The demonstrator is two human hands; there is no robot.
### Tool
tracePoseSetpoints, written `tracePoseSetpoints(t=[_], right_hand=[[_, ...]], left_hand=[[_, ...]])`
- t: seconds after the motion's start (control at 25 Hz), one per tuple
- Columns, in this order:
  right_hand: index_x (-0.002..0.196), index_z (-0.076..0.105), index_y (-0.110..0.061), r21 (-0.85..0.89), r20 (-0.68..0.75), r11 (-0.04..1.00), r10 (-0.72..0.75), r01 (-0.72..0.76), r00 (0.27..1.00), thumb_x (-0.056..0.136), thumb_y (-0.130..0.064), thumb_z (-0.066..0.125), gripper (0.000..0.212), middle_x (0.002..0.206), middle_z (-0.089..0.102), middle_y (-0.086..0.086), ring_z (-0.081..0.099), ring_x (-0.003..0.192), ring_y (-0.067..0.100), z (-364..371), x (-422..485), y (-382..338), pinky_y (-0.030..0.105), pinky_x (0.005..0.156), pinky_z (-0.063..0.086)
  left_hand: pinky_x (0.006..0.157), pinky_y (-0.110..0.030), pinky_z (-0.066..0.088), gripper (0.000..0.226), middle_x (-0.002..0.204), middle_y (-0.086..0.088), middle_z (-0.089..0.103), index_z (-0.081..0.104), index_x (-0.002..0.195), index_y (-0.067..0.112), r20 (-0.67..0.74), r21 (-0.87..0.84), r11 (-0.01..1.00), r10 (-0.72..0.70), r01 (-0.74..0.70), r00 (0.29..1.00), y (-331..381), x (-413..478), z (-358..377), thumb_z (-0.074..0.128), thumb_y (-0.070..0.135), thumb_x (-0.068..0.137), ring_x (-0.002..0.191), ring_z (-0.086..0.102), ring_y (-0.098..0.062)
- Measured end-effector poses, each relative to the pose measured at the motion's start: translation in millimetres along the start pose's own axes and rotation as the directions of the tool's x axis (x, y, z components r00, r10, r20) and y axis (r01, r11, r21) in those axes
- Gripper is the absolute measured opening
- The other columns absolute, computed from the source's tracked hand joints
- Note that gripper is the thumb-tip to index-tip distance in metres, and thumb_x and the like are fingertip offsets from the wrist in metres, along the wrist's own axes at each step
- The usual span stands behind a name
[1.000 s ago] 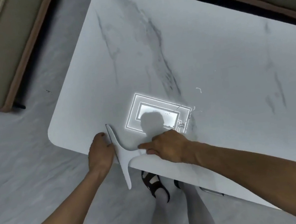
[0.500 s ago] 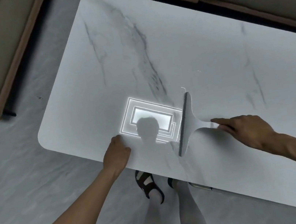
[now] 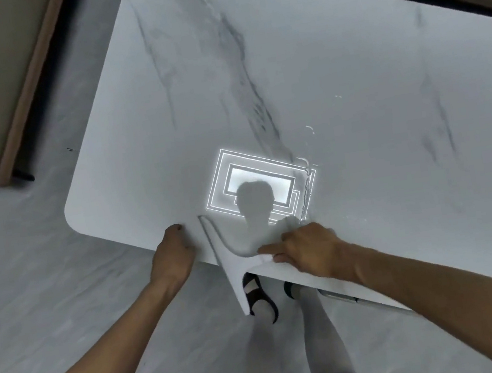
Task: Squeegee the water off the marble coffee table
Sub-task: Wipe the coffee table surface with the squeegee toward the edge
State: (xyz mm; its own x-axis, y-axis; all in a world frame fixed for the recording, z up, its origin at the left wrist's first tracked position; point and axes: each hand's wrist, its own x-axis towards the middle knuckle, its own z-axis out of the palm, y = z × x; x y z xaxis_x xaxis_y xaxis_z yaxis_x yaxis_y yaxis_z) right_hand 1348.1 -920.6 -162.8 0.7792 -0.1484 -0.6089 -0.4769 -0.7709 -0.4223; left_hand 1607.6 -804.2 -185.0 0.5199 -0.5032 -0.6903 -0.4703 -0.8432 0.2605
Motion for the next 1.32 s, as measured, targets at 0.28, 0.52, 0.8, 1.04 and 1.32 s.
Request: tracePoseSetpoints(t=[0.28, 0.52, 0.8, 1.04, 1.32], right_hand=[[0.133, 0.024, -0.066, -0.042, -0.011, 0.950, 0.310, -0.310, 0.951, 0.099, -0.055, 0.021, 0.036, 0.095, 0.059, -0.013, 0.063, 0.092, 0.018, -29.9, -122.4, 124.4, 0.035, 0.073, 0.052], [0.134, 0.024, -0.063, -0.164, -0.112, 0.935, 0.299, -0.314, 0.948, 0.098, -0.055, 0.018, 0.038, 0.090, 0.063, -0.013, 0.064, 0.083, 0.015, -102.6, -135.3, 173.0, 0.028, 0.060, 0.043], [0.129, 0.048, -0.046, 0.224, -0.293, 0.854, 0.518, -0.469, 0.804, 0.096, -0.054, 0.029, 0.038, 0.122, 0.066, -0.003, 0.059, 0.107, 0.030, -209.4, -26.3, 221.2, 0.033, 0.077, 0.040], [0.138, 0.043, -0.026, 0.559, -0.407, 0.681, 0.722, -0.473, 0.560, 0.098, -0.037, 0.030, 0.044, 0.129, 0.059, 0.016, 0.050, 0.114, 0.042, -288.0, 100.1, 252.8, 0.042, 0.091, 0.039], [0.139, 0.038, -0.026, 0.475, -0.463, 0.755, 0.651, -0.451, 0.602, 0.100, -0.034, 0.028, 0.041, 0.120, 0.062, 0.018, 0.053, 0.105, 0.045, -330.0, 197.4, 254.8, 0.042, 0.080, 0.039]], left_hand=[[0.088, -0.032, 0.042, 0.056, 0.140, -0.006, 0.051, 0.038, 0.143, 0.016, 0.104, -0.032, 0.997, 0.079, -0.076, 0.991, 57.6, -5.4, 15.0, 0.051, 0.012, 0.088, 0.115, 0.056, -0.027], [0.074, -0.029, 0.040, 0.049, 0.123, -0.011, 0.061, 0.041, 0.138, 0.015, 0.073, -0.091, 0.994, 0.066, -0.059, 0.995, 118.7, 18.1, -16.0, 0.053, 0.016, 0.090, 0.092, 0.056, -0.024], [0.099, -0.036, 0.040, 0.057, 0.142, -0.010, 0.049, 0.038, 0.142, 0.014, -0.042, -0.099, 0.990, 0.096, -0.100, 0.994, 183.0, 82.5, -54.3, 0.059, 0.017, 0.089, 0.127, 0.048, -0.031], [0.118, -0.050, 0.014, 0.084, 0.155, -0.032, 0.001, 0.001, 0.152, 0.004, -0.007, 0.270, 0.946, 0.187, -0.178, 0.982, 245.3, 161.9, -71.4, 0.054, 0.029, 0.091, 0.142, 0.007, -0.051], [0.116, -0.057, 0.013, 0.085, 0.150, -0.043, -0.006, -0.010, 0.152, 0.007, 0.151, 0.336, 0.927, 0.119, -0.165, 0.981, 263.3, 195.3, -61.4, 0.044, 0.036, 0.093, 0.137, -0.001, -0.064]])
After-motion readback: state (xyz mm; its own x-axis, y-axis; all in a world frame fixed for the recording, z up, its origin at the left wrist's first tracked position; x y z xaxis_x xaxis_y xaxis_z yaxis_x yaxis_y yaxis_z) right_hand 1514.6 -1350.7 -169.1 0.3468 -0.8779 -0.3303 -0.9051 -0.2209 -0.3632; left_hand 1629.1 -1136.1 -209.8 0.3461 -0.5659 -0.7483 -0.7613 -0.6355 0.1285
